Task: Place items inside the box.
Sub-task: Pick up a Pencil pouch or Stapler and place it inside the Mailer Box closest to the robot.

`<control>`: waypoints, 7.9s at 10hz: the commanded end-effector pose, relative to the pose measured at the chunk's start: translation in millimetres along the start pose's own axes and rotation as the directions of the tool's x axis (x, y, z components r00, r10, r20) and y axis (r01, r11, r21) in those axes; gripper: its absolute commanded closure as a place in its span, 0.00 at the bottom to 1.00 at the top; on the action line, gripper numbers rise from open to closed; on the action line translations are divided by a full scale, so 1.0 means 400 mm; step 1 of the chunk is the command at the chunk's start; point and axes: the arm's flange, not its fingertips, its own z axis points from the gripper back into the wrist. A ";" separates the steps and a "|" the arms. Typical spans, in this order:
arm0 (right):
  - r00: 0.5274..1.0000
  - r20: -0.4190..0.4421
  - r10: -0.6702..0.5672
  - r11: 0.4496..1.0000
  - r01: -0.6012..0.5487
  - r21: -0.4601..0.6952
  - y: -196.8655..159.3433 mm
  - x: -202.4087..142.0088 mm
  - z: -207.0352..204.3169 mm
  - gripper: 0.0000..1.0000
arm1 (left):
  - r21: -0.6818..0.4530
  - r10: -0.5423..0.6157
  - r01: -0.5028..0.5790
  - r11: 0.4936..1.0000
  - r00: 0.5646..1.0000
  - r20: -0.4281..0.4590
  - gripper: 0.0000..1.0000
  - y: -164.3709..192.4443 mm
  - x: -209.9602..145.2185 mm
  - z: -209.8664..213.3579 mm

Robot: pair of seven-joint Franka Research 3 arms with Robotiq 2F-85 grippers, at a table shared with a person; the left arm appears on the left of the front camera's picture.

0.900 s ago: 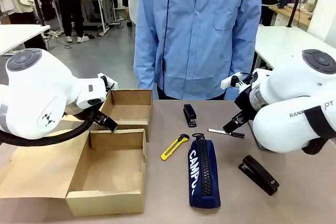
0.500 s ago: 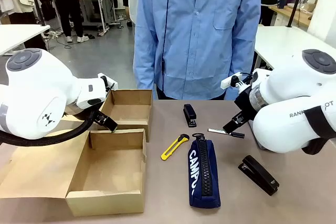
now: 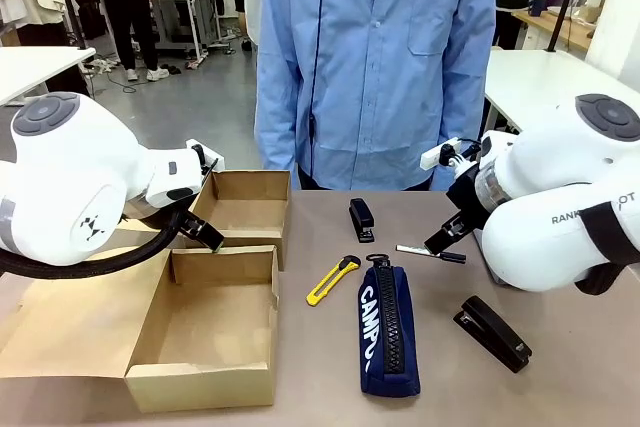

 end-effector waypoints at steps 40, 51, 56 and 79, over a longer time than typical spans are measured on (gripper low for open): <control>0.341 -0.247 -0.907 0.011 0.607 0.795 -0.673 -0.855 0.481 0.00 | -0.725 0.978 -0.689 0.011 0.158 -0.136 0.00 0.646 -0.663 0.481; 0.751 -0.173 -0.637 0.602 0.625 0.497 -0.209 -0.183 0.265 0.00 | -0.725 0.978 -0.689 0.011 0.158 -0.136 0.00 0.646 -0.663 0.481; 0.801 -0.169 -0.574 0.648 0.571 0.505 -0.153 -0.091 0.269 0.00 | -0.725 0.978 -0.689 0.011 0.158 -0.136 0.00 0.646 -0.663 0.481; 0.812 -0.417 -0.407 0.903 0.426 -0.053 -0.016 0.447 -0.485 0.00 | -0.725 0.978 -0.689 0.011 0.158 -0.136 0.00 0.646 -0.663 0.481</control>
